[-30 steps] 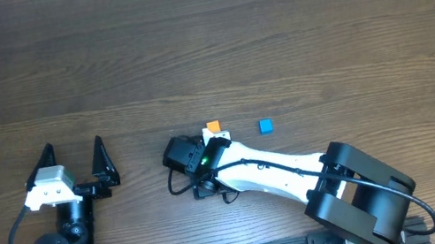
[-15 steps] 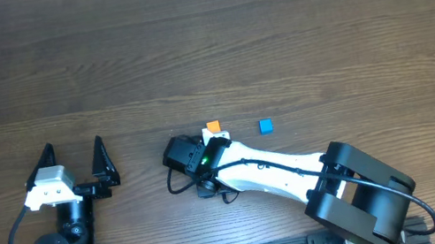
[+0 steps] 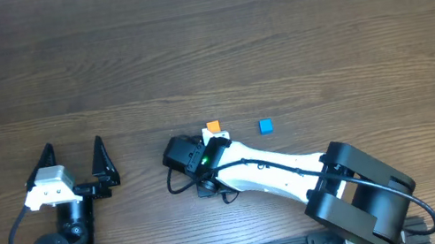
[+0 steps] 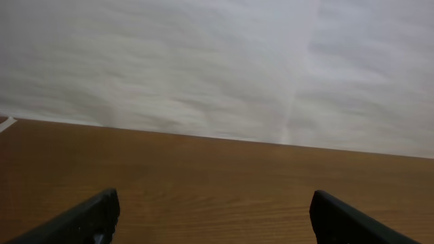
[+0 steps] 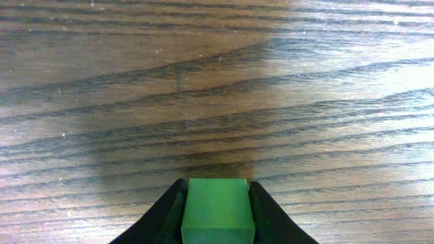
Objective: Stack Cubes
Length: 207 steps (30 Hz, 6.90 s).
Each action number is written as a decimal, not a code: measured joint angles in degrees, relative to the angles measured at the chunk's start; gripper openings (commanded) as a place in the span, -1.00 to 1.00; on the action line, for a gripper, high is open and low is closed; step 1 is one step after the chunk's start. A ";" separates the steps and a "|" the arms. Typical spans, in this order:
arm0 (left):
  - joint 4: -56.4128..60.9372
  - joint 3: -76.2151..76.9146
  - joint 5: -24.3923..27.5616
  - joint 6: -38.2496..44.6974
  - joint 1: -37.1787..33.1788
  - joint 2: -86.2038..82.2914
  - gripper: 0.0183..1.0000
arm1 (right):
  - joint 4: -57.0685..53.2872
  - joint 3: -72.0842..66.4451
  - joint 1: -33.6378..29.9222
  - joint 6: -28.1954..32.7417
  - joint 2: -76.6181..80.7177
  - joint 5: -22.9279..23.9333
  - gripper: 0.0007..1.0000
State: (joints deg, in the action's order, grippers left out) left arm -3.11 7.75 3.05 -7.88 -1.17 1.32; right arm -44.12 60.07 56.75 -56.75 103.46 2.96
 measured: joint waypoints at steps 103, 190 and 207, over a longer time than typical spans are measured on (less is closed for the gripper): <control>0.02 0.00 0.00 0.00 0.00 -0.04 0.81 | -17.35 28.79 -14.19 17.99 6.75 0.59 -0.57; 0.02 0.00 0.00 0.00 0.00 -0.04 0.81 | -4.35 4.94 -30.01 26.75 -1.22 -0.94 0.98; 0.02 0.00 0.00 0.00 0.00 -0.04 0.81 | -2.49 4.92 -30.27 26.86 2.58 -0.94 0.71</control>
State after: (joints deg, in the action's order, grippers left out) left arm -3.09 7.75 3.05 -7.88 -1.17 1.28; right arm -46.61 64.99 26.48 -29.89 106.04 2.02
